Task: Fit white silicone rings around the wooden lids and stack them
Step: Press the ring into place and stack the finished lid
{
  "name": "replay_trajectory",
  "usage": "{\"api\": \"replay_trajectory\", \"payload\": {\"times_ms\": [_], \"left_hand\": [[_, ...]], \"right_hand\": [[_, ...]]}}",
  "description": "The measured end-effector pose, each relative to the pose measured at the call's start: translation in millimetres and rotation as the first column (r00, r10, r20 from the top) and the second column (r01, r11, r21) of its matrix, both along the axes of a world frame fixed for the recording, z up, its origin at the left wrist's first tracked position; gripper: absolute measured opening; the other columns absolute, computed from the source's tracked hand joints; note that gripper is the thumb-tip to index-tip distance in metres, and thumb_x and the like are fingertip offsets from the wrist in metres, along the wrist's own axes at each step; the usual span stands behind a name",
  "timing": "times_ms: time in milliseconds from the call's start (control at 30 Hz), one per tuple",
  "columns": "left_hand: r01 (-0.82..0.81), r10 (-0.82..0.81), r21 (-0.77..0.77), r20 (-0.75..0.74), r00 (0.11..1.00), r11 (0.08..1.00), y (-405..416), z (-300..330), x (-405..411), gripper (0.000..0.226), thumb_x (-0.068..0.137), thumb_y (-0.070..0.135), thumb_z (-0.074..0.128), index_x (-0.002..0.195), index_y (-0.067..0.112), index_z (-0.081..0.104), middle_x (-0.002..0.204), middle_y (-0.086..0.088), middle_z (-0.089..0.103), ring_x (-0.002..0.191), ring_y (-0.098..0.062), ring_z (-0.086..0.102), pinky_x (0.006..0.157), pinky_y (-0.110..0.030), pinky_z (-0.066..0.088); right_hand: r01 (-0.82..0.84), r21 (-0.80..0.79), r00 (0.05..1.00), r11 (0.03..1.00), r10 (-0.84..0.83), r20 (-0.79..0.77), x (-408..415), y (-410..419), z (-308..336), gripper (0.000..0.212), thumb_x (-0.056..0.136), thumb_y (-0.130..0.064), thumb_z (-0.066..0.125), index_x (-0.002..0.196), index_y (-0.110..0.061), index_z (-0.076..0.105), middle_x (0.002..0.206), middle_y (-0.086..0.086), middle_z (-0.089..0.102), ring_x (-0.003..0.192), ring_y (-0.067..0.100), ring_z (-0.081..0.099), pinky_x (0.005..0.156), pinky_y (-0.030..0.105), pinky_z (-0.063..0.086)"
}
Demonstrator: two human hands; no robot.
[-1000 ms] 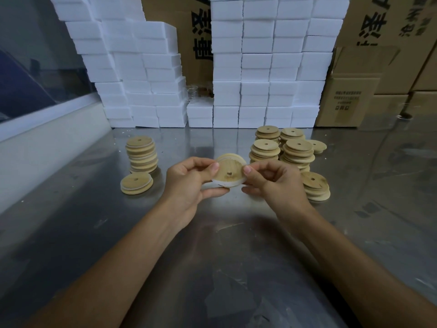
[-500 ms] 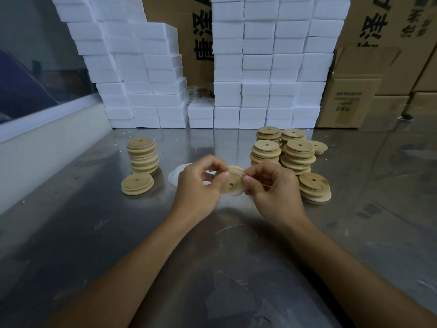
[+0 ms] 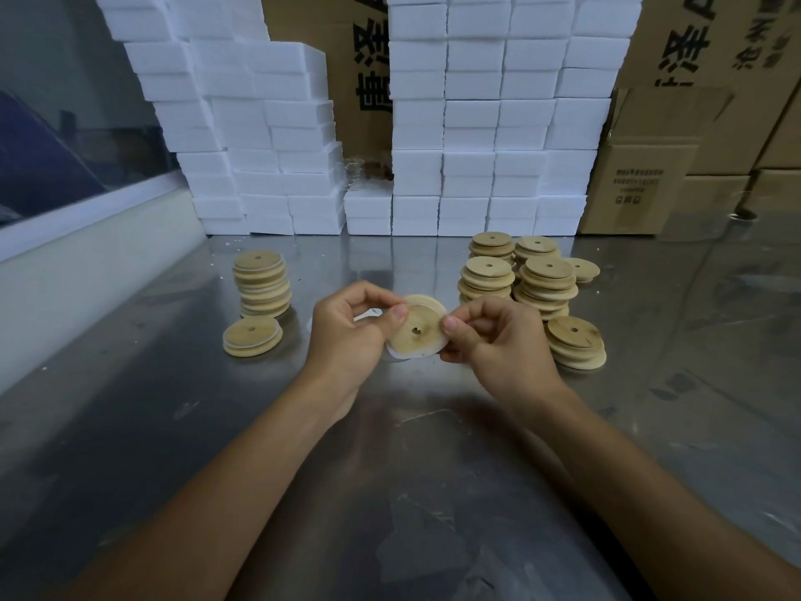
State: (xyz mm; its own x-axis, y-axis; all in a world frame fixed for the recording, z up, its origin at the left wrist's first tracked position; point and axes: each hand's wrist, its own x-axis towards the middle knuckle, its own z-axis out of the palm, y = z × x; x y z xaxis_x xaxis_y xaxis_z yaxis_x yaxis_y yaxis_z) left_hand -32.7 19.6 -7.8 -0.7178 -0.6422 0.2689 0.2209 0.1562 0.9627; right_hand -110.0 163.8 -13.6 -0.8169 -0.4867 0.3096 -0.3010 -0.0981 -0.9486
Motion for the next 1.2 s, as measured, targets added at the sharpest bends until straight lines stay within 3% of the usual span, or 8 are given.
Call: {"api": "replay_trajectory", "payload": {"times_ms": [233, 333, 467, 633, 800, 967, 1067, 1200], "left_hand": [[0.013, -0.009, 0.147, -0.027, 1.0, 0.989, -0.4, -1.3, -0.4, 0.022, 0.086, -0.001, 0.068, 0.072, 0.016, 0.066, 0.088, -0.011, 0.07, 0.094, -0.037, 0.069, 0.077, -0.05, 0.06], [0.006, -0.007, -0.076, -0.011, 1.0, 0.997, -2.4, -2.7, -0.1, 0.019, 0.086, 0.005, 0.071, 0.081, 0.021, 0.063, 0.089, -0.007, 0.071, 0.088, -0.028, 0.07, 0.075, -0.048, 0.06], [0.122, -0.069, -0.475, 0.128, 0.989, 0.871, -8.2, -5.9, -0.8, 0.017, 0.08, 0.014, 0.078, 0.093, 0.018, 0.068, 0.085, 0.002, 0.072, 0.072, -0.009, 0.064, 0.062, -0.02, 0.049], [0.143, -0.028, -0.6, 0.197, 0.98, 0.787, -11.6, -11.1, -1.1, 0.021, 0.073, 0.022, 0.084, 0.078, 0.033, 0.067, 0.07, 0.01, 0.063, 0.063, -0.007, 0.055, 0.053, -0.013, 0.04], [0.107, -0.021, -0.584, 0.151, 0.988, 0.805, -10.2, -11.8, -1.9, 0.026, 0.072, 0.018, 0.085, 0.072, 0.033, 0.064, 0.063, 0.015, 0.06, 0.059, 0.002, 0.053, 0.053, -0.007, 0.038], [0.166, -0.074, -0.581, 0.178, 0.981, 0.797, -14.4, -7.5, 1.6, 0.029, 0.072, 0.015, 0.084, 0.071, 0.036, 0.063, 0.067, 0.022, 0.063, 0.061, 0.004, 0.055, 0.052, -0.006, 0.038], [0.191, -0.092, -0.583, 0.195, 0.977, 0.79, -15.1, -7.9, 1.9, 0.03, 0.072, 0.017, 0.085, 0.071, 0.038, 0.063, 0.069, 0.026, 0.062, 0.062, 0.006, 0.055, 0.053, -0.006, 0.039], [0.199, -0.122, -0.53, 0.177, 0.977, 0.825, -18.0, -11.4, 0.4, 0.028, 0.071, 0.015, 0.085, 0.073, 0.035, 0.067, 0.073, 0.015, 0.066, 0.068, -0.001, 0.059, 0.058, -0.01, 0.042]], "right_hand": [[-0.007, -0.011, 1.0, 1.0, 0.007, 0.01, 1.3, -2.6, -2.8, 0.008, 0.088, -0.008, 0.071, 0.087, -0.002, 0.067, 0.082, 0.017, 0.073, 0.075, 0.026, 0.074, 0.066, 0.032, 0.061], [0.064, 0.027, 0.994, 0.998, -0.062, -0.095, -1.5, -2.7, -6.0, 0.01, 0.088, -0.005, 0.071, 0.08, -0.009, 0.067, 0.075, 0.008, 0.073, 0.068, 0.017, 0.071, 0.063, 0.027, 0.059], [0.183, 0.106, 0.906, 0.977, -0.125, -0.405, -2.6, 1.4, -7.6, 0.012, 0.086, -0.003, 0.07, 0.08, -0.013, 0.068, 0.073, -0.005, 0.07, 0.068, 0.008, 0.065, 0.063, 0.023, 0.053], [0.19, 0.166, 0.834, 0.968, -0.07, -0.547, 0.6, 3.5, -3.5, 0.004, 0.089, -0.008, 0.068, 0.086, -0.011, 0.068, 0.079, -0.008, 0.068, 0.077, 0.007, 0.063, 0.065, 0.018, 0.05], [0.168, 0.205, 0.859, 0.964, -0.041, -0.509, 1.6, 2.1, -2.7, 0.005, 0.093, -0.016, 0.065, 0.088, -0.015, 0.062, 0.077, -0.014, 0.065, 0.075, 0.001, 0.062, 0.062, 0.014, 0.048], [0.133, 0.213, 0.91, 0.968, -0.034, -0.414, -2.0, 2.3, -3.1, 0.007, 0.089, -0.011, 0.07, 0.082, -0.012, 0.067, 0.075, -0.003, 0.07, 0.071, 0.013, 0.068, 0.068, 0.044, 0.058], [0.082, 0.211, 0.94, 0.974, -0.004, -0.342, -5.2, 4.8, -2.8, 0.011, 0.088, -0.004, 0.069, 0.079, -0.009, 0.067, 0.071, 0.002, 0.072, 0.067, 0.019, 0.071, 0.068, 0.049, 0.059], [0.058, 0.214, 0.945, 0.975, 0.015, -0.326, -7.4, 5.8, -3.1, 0.009, 0.088, -0.005, 0.07, 0.081, -0.01, 0.068, 0.071, 0.003, 0.073, 0.066, 0.019, 0.071, 0.068, 0.047, 0.06]]}}
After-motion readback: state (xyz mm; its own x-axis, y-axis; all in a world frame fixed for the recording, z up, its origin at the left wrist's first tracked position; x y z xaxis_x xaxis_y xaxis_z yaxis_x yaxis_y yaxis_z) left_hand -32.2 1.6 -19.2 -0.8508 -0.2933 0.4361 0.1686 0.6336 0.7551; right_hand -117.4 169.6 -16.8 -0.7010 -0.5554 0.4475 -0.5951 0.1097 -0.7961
